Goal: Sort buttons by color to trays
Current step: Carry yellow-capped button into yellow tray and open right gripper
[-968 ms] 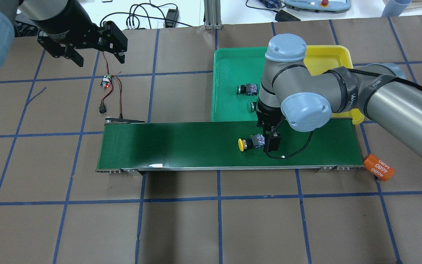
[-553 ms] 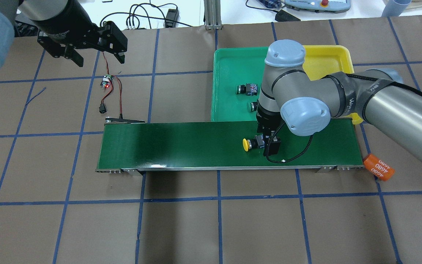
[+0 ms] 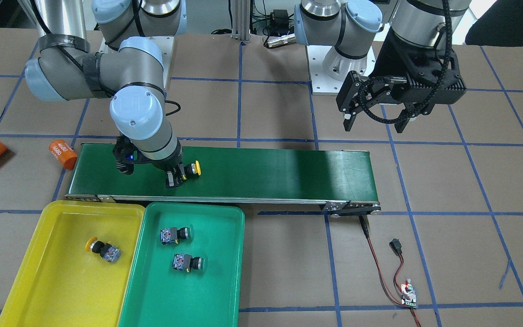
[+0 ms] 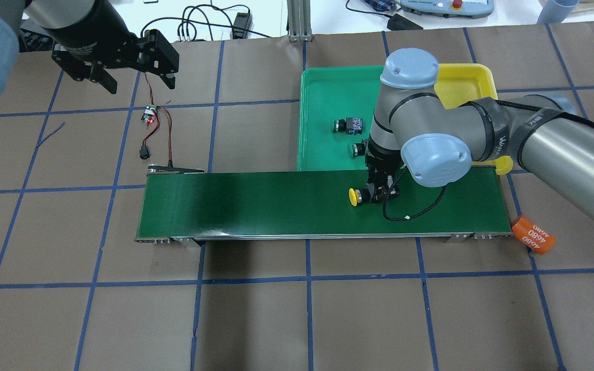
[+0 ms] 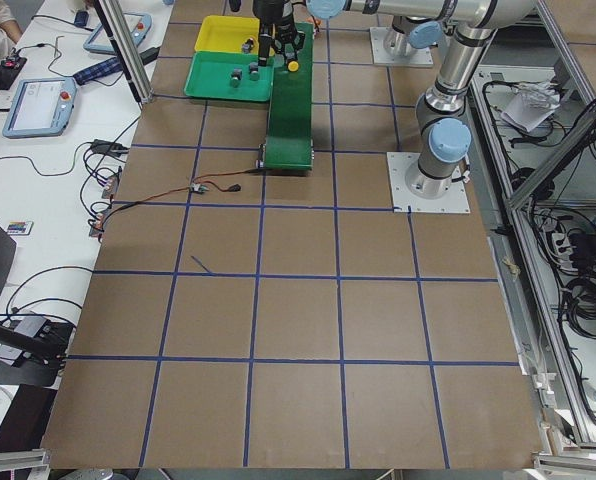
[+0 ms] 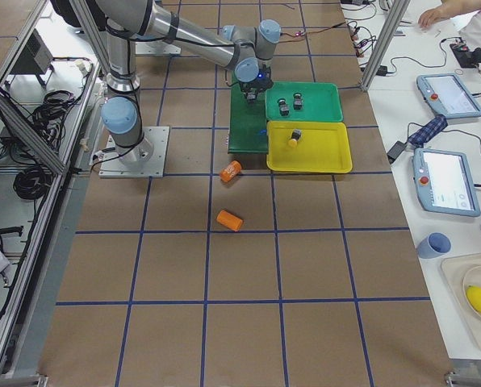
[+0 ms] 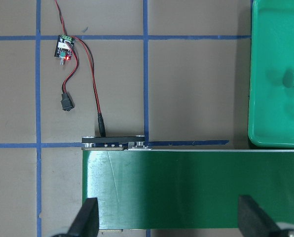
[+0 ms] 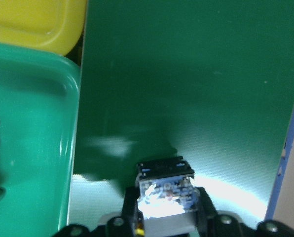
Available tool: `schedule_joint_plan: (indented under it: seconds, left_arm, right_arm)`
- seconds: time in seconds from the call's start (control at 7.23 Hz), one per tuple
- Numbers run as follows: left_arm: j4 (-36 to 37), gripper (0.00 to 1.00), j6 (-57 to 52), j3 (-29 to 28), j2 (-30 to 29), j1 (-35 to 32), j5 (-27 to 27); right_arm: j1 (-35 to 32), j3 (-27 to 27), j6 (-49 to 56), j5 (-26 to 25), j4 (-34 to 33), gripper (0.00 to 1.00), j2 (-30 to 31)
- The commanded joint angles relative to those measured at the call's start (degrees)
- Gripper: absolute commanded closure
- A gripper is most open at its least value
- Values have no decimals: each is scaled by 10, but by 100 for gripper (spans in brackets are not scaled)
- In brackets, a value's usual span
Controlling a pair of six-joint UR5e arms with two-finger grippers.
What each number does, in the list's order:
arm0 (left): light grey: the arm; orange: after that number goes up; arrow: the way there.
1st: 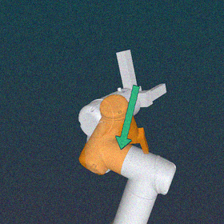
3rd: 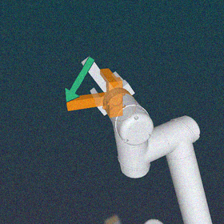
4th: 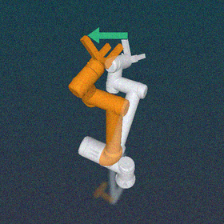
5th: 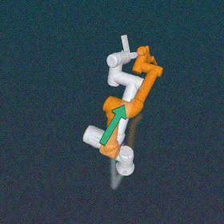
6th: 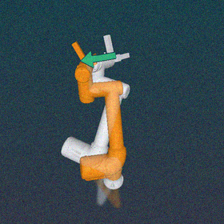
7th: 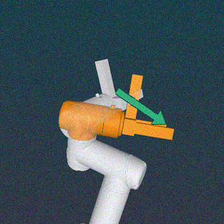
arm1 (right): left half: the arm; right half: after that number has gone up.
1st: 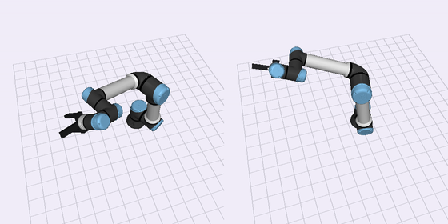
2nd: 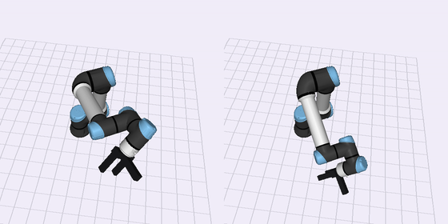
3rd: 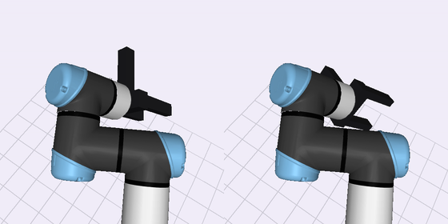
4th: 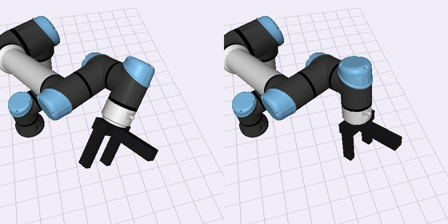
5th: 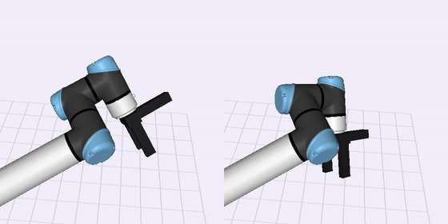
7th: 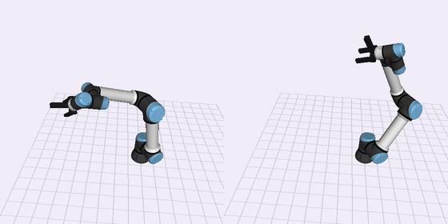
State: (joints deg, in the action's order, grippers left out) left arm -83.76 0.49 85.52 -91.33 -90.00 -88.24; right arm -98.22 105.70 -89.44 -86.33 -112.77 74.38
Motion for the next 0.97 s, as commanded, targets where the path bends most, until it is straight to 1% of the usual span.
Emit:
schedule_joint_plan:
  seconds: [0.0,0.14,0.28,0.41,0.55,0.69,0.83]
  left_arm:
    - [0,0,-1,0,0,0,0]
    - [0,0,0,0,0,0,0]
    - [0,0,0,0,0,0,0]
    - [0,0,-1,0,-2,0,0]
    - [0,0,-1,0,-2,0,0]
    - [1,0,0,0,-2,0,0]
    - [1,0,0,0,0,0,0]
  right_arm:
    - [24,-33,53,-6,1,100,1]
    - [52,-62,72,-22,-1,100,-4]
    - [88,-79,88,-54,-4,100,-6]
    - [120,-94,147,-58,-19,100,-8]
    - [157,-99,202,-58,-34,100,-31]
    - [194,-98,246,-57,-88,100,-60]
    - [210,-99,295,-52,-120,100,-87]
